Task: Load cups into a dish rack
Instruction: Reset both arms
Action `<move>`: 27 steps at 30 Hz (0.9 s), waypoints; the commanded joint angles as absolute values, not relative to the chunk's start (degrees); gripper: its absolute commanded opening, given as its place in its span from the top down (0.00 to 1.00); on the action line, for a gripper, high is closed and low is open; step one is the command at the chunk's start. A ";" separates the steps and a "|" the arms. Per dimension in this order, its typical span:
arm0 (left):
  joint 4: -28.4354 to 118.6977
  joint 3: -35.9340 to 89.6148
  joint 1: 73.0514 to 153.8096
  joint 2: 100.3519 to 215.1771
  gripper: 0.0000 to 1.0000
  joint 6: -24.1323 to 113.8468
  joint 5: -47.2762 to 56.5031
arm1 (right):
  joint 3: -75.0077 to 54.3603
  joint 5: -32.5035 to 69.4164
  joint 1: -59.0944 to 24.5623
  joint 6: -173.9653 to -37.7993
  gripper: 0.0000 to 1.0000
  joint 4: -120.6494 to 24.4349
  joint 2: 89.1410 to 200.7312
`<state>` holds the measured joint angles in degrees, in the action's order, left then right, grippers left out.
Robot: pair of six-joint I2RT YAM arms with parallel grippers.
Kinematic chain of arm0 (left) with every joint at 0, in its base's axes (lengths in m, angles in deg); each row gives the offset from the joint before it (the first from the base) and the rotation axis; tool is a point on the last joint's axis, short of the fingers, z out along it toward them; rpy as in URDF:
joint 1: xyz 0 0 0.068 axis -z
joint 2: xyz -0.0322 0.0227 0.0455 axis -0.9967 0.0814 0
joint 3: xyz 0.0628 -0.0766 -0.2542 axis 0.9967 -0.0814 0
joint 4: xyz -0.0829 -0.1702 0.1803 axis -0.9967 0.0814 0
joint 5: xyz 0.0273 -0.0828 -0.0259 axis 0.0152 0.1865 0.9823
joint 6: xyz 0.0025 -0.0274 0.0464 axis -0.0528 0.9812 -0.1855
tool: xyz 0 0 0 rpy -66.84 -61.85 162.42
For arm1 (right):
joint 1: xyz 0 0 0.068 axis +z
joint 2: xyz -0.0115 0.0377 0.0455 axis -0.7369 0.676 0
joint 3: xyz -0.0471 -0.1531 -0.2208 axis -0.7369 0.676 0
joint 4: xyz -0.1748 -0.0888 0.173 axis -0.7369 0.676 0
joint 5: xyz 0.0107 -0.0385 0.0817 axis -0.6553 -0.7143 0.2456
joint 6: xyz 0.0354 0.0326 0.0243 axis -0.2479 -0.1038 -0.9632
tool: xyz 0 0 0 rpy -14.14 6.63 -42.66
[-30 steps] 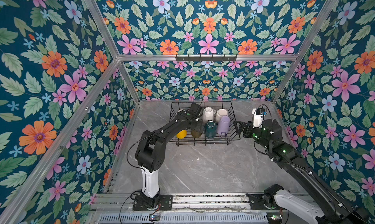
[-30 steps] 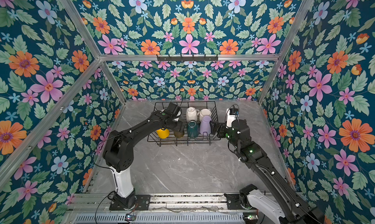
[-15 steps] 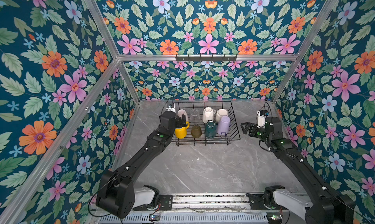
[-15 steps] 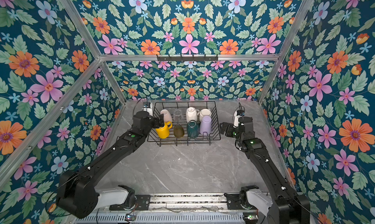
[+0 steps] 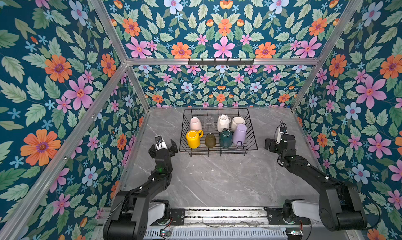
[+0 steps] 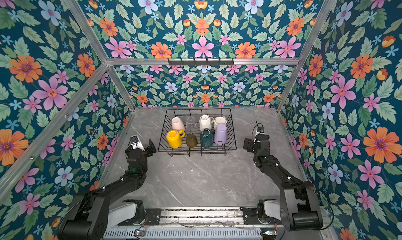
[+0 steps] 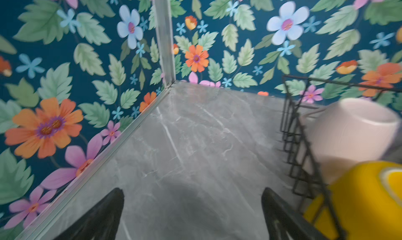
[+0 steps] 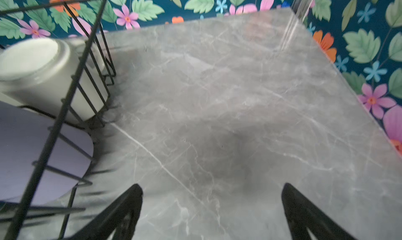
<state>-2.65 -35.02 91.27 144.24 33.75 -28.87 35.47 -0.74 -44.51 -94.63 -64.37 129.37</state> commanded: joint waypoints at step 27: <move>-26.76 -31.41 87.92 167.15 0.00 28.78 -22.69 | 49.30 0.06 -46.41 -90.89 0.01 -99.07 139.04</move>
